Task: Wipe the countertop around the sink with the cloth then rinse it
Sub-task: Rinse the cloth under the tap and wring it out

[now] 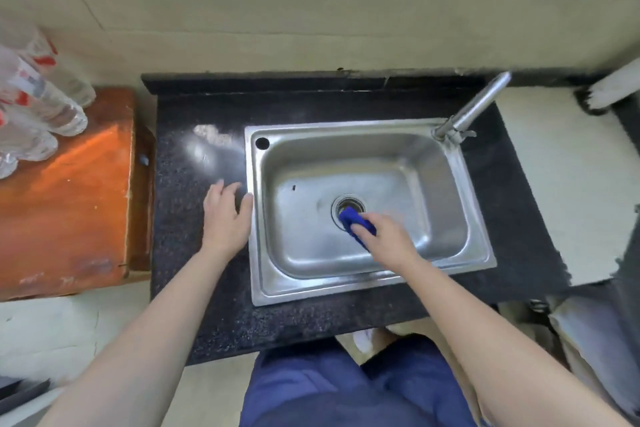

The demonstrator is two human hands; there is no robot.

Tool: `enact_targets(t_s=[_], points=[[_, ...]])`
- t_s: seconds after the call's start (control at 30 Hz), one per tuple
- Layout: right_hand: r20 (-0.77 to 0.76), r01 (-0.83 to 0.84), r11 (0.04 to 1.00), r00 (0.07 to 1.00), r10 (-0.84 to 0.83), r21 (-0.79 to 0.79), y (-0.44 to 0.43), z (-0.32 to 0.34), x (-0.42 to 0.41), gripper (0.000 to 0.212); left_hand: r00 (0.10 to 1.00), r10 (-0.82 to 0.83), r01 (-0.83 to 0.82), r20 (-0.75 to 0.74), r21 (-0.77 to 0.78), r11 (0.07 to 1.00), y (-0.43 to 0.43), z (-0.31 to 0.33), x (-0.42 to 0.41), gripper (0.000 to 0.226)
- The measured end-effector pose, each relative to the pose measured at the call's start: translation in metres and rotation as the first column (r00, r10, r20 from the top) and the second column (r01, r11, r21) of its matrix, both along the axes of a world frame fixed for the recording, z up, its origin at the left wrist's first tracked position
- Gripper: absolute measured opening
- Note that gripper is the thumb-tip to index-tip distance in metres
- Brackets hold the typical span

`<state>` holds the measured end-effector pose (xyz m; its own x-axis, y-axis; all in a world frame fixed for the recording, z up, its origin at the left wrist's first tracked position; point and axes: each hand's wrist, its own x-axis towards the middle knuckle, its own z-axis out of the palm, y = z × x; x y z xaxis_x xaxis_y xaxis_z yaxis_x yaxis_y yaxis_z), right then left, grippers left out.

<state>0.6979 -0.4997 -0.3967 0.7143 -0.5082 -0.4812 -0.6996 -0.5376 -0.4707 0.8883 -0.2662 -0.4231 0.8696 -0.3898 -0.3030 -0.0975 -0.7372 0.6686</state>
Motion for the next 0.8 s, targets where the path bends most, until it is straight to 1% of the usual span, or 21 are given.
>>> enact_targets(t_s=[0.03, 0.1, 0.17, 0.23, 0.27, 0.33, 0.37, 0.43, 0.47, 0.5, 0.53, 0.57, 0.6, 0.63, 0.67, 0.7, 0.73, 0.77, 0.8], points=[[0.004, 0.159, 0.987, 0.987, -0.159, 0.038, -0.018, 0.006, -0.006, 0.03, 0.998, -0.056, 0.056, -0.009, -0.018, 0.998, -0.018, 0.007, -0.008, 0.048], [0.042, 0.401, 0.897, 0.909, -0.415, 0.186, -0.05, 0.017, -0.019, 0.027, 0.988, -0.152, 0.151, -0.017, -0.043, 0.988, -0.051, 0.02, -0.025, 0.049], [0.068, 0.524, 0.761, 0.805, -0.589, 0.384, -0.073, 0.026, -0.029, 0.027, 0.98, -0.182, 0.175, -0.074, -0.095, 0.98, -0.084, 0.033, -0.04, 0.05], [0.047, 0.534, 0.609, 0.728, -0.684, 0.587, -0.095, 0.036, -0.038, 0.027, 0.962, -0.144, 0.107, -0.23, -0.17, 0.98, -0.116, 0.047, -0.056, 0.051], [0.015, 0.509, 0.516, 0.702, -0.712, 0.689, -0.106, 0.041, -0.04, 0.03, 0.938, -0.107, 0.038, -0.33, -0.209, 0.977, -0.133, 0.054, -0.064, 0.05], [-0.061, 0.429, 0.328, 0.679, -0.732, 0.841, -0.126, 0.048, -0.043, 0.036, 0.868, -0.037, -0.111, -0.495, -0.267, 0.957, -0.162, 0.066, -0.079, 0.048], [-0.084, 0.39, 0.259, 0.677, -0.732, 0.884, -0.138, 0.053, -0.045, 0.038, 0.834, -0.014, -0.165, -0.551, -0.272, 0.948, -0.18, 0.072, -0.086, 0.048], [-0.109, 0.319, 0.16, 0.683, -0.722, 0.934, -0.158, 0.06, -0.047, 0.041, 0.754, 0.013, -0.252, -0.656, -0.271, 0.929, -0.21, 0.081, -0.098, 0.049], [-0.109, 0.283, 0.134, 0.699, -0.707, 0.95, -0.167, 0.063, -0.047, 0.043, 0.693, -0.006, -0.285, -0.721, -0.282, 0.916, -0.224, 0.084, -0.103, 0.048], [-0.104, 0.255, 0.12, 0.718, -0.688, 0.959, -0.173, 0.065, -0.046, 0.044, 0.618, -0.062, -0.302, -0.784, -0.309, 0.902, -0.235, 0.086, -0.108, 0.044], [-0.1, 0.23, 0.108, 0.735, -0.671, 0.967, -0.182, 0.066, -0.046, 0.044, 0.548, -0.122, -0.314, -0.828, -0.339, 0.887, -0.246, 0.088, -0.112, 0.034], [-0.094, 0.216, 0.108, 0.75, -0.655, 0.97, -0.189, 0.068, -0.046, 0.043, 0.51, -0.15, -0.341, -0.847, -0.359, 0.869, -0.256, 0.091, -0.117, 0.025], [-0.084, 0.223, 0.135, 0.756, -0.649, 0.965, -0.197, 0.07, -0.046, 0.04, 0.52, -0.138, -0.371, -0.843, -0.368, 0.853, -0.265, 0.091, -0.121, 0.021], [-0.056, 0.255, 0.223, 0.766, -0.641, 0.941, -0.205, 0.07, -0.045, 0.037, 0.564, -0.095, -0.402, -0.82, -0.374, 0.836, -0.272, 0.09, -0.124, 0.02], [-0.007, 0.305, 0.378, 0.787, -0.617, 0.874, -0.213, 0.07, -0.044, 0.034, 0.612, -0.046, -0.438, -0.79, -0.387, 0.811, -0.277, 0.088, -0.125, 0.02], [0.047, 0.348, 0.565, 0.822, -0.568, 0.748, -0.225, 0.066, -0.042, 0.032, 0.649, 0.007, -0.474, -0.76, -0.398, 0.785, -0.283, 0.088, -0.127, 0.027], [0.089, 0.363, 0.725, 0.86, -0.502, 0.585, -0.237, 0.061, -0.041, 0.032, 0.671, 0.052, -0.507, -0.74, -0.405, 0.761, -0.287, 0.088, -0.127, 0.037], [0.111, 0.355, 0.824, 0.89, -0.443, 0.44, -0.25, 0.055, -0.04, 0.032, 0.687, 0.095, -0.532, -0.721, -0.409, 0.742, -0.291, 0.09, -0.127, 0.044], [0.112, 0.356, 0.866, 0.902, -0.416, 0.352, -0.263, 0.051, -0.037, 0.031, 0.707, 0.143, -0.547, -0.692, -0.408, 0.731, -0.294, 0.092, -0.126, 0.045]])
